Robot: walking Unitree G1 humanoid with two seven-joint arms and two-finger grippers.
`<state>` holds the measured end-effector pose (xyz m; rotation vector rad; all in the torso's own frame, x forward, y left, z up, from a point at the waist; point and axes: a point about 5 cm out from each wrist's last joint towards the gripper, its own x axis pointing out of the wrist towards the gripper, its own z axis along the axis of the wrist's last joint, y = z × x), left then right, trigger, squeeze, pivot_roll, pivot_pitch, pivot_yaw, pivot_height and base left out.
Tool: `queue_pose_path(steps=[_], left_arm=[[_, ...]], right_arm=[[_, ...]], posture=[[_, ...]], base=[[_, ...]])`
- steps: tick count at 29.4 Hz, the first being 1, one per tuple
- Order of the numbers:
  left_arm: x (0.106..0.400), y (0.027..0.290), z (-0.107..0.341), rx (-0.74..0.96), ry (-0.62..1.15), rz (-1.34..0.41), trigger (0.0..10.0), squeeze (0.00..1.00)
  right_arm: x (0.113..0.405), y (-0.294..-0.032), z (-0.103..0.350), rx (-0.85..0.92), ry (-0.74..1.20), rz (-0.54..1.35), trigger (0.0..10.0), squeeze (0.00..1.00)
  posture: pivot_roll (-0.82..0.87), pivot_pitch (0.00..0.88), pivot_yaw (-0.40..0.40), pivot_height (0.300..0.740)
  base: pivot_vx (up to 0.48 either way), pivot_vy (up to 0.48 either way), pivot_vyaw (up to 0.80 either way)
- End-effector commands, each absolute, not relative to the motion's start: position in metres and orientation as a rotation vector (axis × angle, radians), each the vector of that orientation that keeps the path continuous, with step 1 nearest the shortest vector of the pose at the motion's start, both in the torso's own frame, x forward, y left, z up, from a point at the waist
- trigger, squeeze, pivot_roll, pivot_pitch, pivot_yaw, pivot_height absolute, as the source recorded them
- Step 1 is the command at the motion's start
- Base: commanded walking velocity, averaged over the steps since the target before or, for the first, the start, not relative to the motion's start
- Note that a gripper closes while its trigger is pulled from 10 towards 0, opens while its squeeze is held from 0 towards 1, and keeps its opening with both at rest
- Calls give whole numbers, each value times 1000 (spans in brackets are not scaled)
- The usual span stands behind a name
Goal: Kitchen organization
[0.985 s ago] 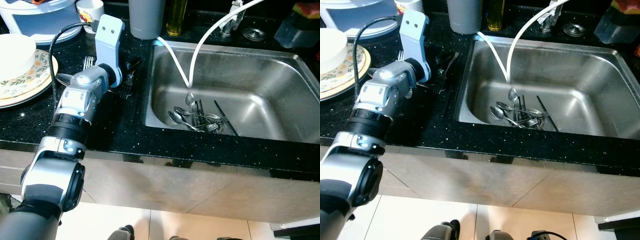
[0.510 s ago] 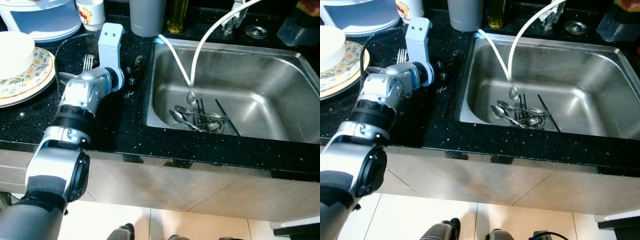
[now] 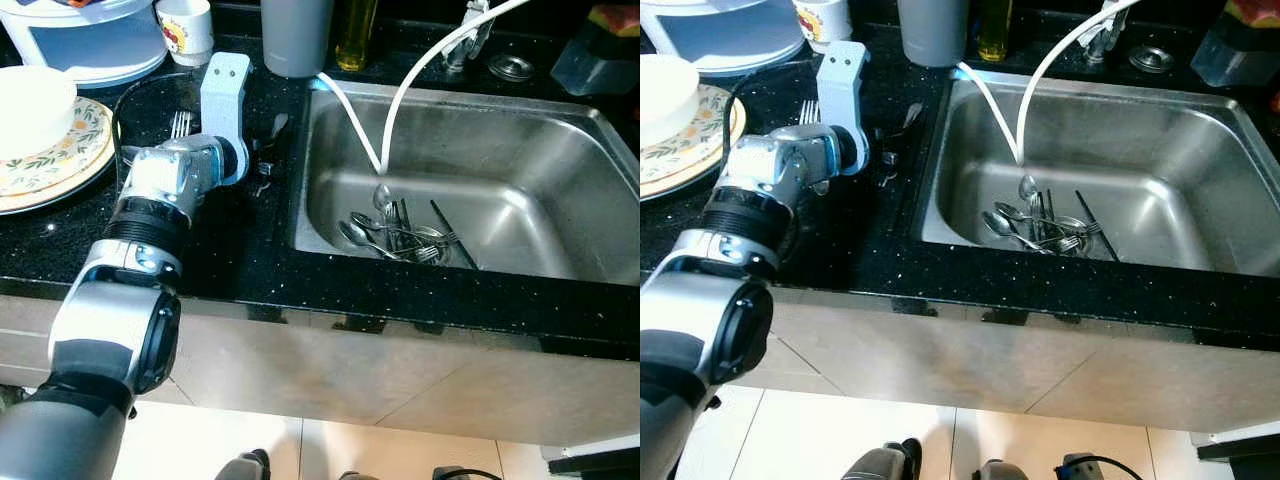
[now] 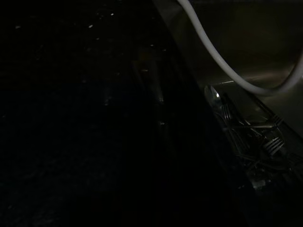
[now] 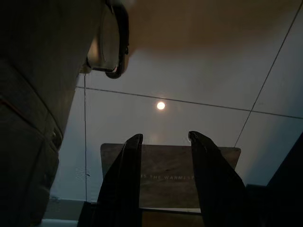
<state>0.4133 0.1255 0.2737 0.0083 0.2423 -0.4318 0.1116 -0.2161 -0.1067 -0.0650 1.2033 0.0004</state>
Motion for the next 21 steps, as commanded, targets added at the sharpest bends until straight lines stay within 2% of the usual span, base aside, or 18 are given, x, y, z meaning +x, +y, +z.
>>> queue_pose_path(steps=[1,12,16,21], left_arm=[[411,133,243,12,388,-409,0,0],[411,143,248,13,374,-379,0,0],[411,152,264,14,296,-342,0,0],[404,162,315,22,87,-291,0,0]], right_arm=[[105,-216,-109,-50,1224,-16,10000,0],[111,-214,-107,-53,1214,-11,10000,0],[113,-214,-107,-54,1210,-11,10000,0],[116,-213,-106,-57,1205,-4,10000,0]], posture=[[48,170,-20,740],[57,145,-22,740],[60,138,-25,740],[72,133,-29,740]], base=[[0,0,0],[0,0,0],[0,0,0],[0,0,0]])
